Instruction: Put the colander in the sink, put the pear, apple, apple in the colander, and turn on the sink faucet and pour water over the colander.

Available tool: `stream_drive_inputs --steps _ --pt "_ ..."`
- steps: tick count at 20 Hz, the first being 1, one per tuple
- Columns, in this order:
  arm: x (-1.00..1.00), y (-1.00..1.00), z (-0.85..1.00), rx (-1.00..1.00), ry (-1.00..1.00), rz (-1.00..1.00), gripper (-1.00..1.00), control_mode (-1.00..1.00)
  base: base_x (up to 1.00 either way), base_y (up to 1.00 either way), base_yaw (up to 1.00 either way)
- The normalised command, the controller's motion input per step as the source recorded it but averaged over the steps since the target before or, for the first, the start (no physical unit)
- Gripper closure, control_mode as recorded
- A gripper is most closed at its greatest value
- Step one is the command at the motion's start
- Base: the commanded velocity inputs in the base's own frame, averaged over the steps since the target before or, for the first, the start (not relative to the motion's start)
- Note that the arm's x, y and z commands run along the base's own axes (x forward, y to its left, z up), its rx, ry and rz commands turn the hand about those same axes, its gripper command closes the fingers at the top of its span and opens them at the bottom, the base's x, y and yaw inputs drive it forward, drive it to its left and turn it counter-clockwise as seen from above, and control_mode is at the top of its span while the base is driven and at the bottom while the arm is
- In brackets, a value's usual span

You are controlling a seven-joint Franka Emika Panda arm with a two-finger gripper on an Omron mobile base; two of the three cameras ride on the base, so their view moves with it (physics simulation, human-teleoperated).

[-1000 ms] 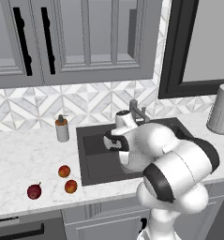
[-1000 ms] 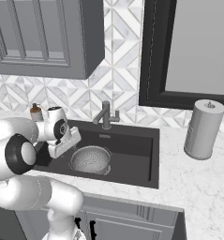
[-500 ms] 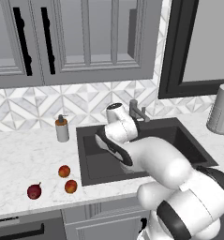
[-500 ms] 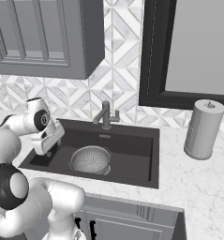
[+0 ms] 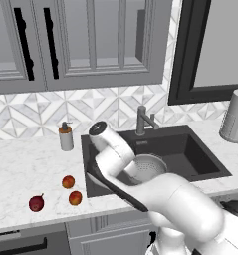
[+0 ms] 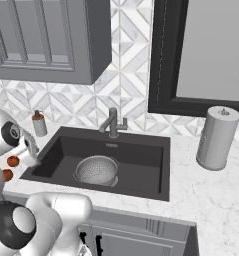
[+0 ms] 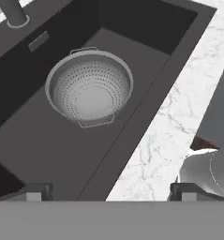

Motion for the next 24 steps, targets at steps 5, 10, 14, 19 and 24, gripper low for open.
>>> stream_drive_inputs --steps 5,10,14,19,24 --pt "-0.08 0.28 0.08 0.04 0.05 0.91 -1.00 -1.00 0.00 0.00 0.00" --pt "0.11 0.21 0.07 0.23 0.29 0.74 -1.00 -1.00 0.00 0.00 0.00" --pt "0.26 0.35 0.00 0.16 0.16 0.53 -1.00 -1.00 0.00 0.00 0.00" --pt "0.28 0.56 0.00 0.00 0.09 0.11 -1.00 -1.00 0.00 0.00 0.00" --pt "0.29 0.65 0.00 -0.05 0.10 -0.02 -1.00 -1.00 0.00 0.00 0.00"
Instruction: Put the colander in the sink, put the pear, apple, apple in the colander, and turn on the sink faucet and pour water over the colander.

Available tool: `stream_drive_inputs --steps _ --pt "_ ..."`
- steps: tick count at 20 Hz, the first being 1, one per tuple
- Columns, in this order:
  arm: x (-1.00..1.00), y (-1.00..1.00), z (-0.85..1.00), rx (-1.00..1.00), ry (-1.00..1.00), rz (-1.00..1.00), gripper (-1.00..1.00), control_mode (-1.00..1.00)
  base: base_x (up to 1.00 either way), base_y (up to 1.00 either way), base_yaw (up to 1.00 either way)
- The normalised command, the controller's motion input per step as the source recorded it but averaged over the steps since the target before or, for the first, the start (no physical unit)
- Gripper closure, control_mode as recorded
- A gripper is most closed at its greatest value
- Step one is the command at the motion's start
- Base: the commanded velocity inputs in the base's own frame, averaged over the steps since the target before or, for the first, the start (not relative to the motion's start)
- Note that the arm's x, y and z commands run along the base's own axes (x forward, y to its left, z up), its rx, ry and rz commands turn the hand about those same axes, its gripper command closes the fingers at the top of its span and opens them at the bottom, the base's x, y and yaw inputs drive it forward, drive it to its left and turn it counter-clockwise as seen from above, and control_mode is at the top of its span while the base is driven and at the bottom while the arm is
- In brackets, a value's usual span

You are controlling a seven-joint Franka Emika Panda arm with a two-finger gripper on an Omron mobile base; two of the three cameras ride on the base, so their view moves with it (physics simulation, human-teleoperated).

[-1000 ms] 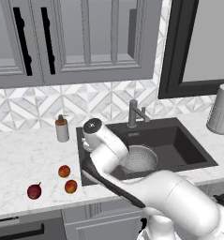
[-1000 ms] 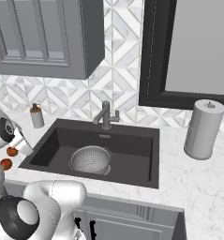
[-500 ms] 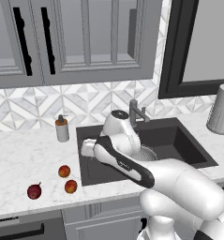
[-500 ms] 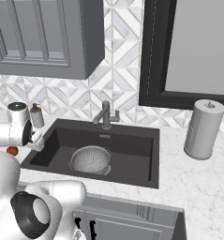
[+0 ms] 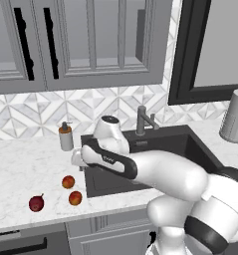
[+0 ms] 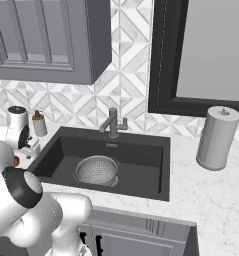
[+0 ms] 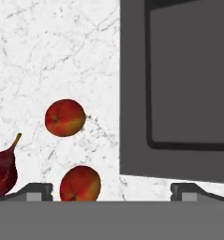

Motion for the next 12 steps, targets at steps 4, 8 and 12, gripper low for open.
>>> stream_drive_inputs --steps 4,8,12 --pt "0.31 0.54 -0.11 -0.11 0.07 -0.09 -1.00 -1.00 0.00 0.00 0.00" --pt "0.34 0.55 -0.29 -0.11 0.06 -0.09 -1.00 -1.00 0.00 0.00 0.00" --pt "0.22 0.35 -0.31 -0.05 0.07 -0.08 -1.00 -1.00 0.00 0.00 0.00"
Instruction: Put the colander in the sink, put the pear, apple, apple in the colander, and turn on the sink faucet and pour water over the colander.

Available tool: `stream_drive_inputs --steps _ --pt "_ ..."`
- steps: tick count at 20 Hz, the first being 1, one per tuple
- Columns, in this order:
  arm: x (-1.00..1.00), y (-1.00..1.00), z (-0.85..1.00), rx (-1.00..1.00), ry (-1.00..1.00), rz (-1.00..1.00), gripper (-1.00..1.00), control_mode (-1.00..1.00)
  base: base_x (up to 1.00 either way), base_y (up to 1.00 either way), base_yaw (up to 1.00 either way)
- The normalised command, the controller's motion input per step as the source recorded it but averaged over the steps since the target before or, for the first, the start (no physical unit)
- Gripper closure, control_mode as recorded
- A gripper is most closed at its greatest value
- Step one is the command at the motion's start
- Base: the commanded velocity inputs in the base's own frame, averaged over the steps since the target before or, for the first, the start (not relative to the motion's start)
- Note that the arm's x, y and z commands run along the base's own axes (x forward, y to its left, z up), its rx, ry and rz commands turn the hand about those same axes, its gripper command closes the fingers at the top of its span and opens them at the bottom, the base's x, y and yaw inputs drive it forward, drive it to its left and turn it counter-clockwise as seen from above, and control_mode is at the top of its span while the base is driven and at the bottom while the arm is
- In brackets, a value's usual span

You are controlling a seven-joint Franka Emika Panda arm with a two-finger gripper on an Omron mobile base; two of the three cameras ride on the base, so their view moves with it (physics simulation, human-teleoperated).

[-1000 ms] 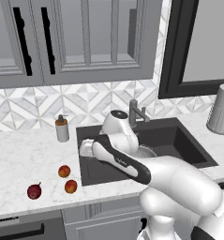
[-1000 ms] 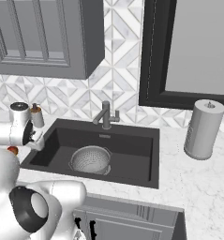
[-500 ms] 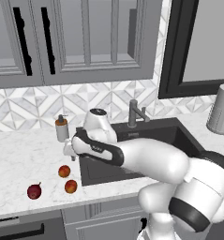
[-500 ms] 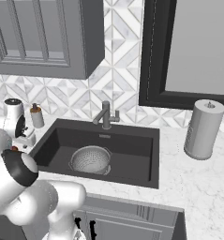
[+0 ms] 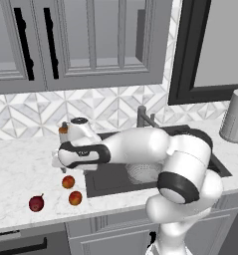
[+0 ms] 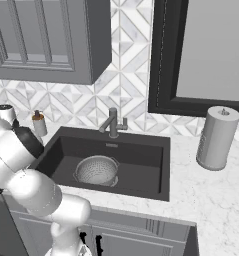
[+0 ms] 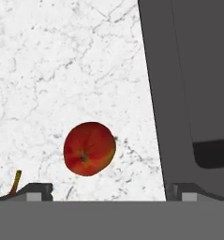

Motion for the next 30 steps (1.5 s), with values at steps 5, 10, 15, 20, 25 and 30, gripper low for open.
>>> stream_drive_inputs --steps 5,10,15,20,25,30 --pt "0.12 0.11 -0.38 -0.09 0.04 -0.01 -1.00 -1.00 0.00 0.00 0.00" --pt "0.14 0.06 -0.40 -0.08 0.00 0.00 -1.00 -1.00 0.00 0.00 0.00" --pt "0.06 0.09 -0.24 0.00 0.02 0.00 -1.00 -1.00 0.00 0.00 0.00" --pt "0.00 0.07 -0.17 0.00 0.04 0.00 -1.00 -1.00 0.00 0.00 0.00" --pt "-0.02 0.01 -0.23 0.00 0.00 0.00 -1.00 -1.00 0.00 0.00 0.00" --pt "-0.03 -0.03 -0.26 0.00 0.00 0.00 -1.00 -1.00 0.00 0.00 0.00"
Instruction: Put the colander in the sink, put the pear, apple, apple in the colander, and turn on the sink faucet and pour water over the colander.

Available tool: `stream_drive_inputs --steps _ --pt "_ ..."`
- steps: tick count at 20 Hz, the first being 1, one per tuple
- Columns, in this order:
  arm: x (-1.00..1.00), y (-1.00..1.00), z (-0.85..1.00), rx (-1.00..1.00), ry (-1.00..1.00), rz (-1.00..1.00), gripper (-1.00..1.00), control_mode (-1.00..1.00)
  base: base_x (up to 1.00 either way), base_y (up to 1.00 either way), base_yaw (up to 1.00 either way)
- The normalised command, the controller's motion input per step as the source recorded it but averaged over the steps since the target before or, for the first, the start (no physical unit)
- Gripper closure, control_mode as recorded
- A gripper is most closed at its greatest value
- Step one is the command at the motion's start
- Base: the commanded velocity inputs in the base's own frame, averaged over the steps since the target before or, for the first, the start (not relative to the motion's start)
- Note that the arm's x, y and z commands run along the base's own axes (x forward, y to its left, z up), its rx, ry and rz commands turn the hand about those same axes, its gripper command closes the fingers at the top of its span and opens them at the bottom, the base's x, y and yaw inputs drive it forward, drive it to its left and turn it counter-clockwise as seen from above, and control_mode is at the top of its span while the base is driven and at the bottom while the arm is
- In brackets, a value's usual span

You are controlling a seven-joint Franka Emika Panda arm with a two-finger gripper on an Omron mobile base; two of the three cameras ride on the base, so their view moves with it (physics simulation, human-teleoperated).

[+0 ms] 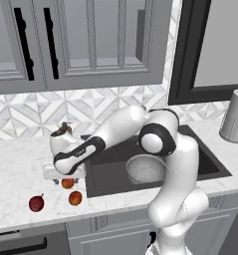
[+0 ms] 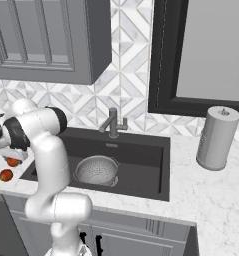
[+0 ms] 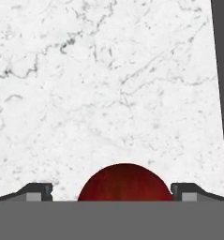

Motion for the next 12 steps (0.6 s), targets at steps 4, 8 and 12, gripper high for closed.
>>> stream_drive_inputs --steps 4,8,12 --pt "0.01 -0.01 -0.27 0.00 0.00 0.00 -1.00 -1.00 0.00 0.00 0.00" --pt "0.00 -0.07 -0.19 0.00 0.00 0.00 1.00 -1.00 0.00 0.00 0.00" --pt "-0.05 -0.23 -0.16 0.00 0.01 0.00 1.00 -1.00 0.00 0.00 0.00"
